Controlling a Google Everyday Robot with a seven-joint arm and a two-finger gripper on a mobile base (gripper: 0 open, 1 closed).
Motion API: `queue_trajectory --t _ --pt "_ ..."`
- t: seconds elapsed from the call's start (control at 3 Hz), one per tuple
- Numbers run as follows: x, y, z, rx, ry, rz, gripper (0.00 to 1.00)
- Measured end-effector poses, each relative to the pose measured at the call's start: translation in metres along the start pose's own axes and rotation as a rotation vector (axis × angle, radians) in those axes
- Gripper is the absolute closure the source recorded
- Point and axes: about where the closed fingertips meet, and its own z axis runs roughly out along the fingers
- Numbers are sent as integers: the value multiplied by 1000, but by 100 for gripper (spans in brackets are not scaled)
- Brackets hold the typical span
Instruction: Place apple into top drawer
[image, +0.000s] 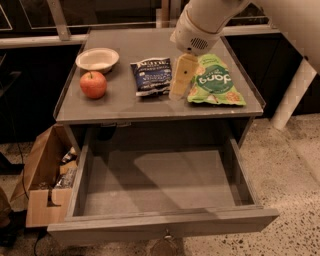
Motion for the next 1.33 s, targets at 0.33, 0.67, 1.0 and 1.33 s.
queue_trajectory --t 0.33,0.67,1.0,1.33 --pt "-38 -37 39 -43 -86 -54 0" --pt "-39 -39 40 -42 -90 -53 0" --pt "-44 -42 54 -36 -105 -55 0" --pt "-69 -55 70 -30 -71 -88 0"
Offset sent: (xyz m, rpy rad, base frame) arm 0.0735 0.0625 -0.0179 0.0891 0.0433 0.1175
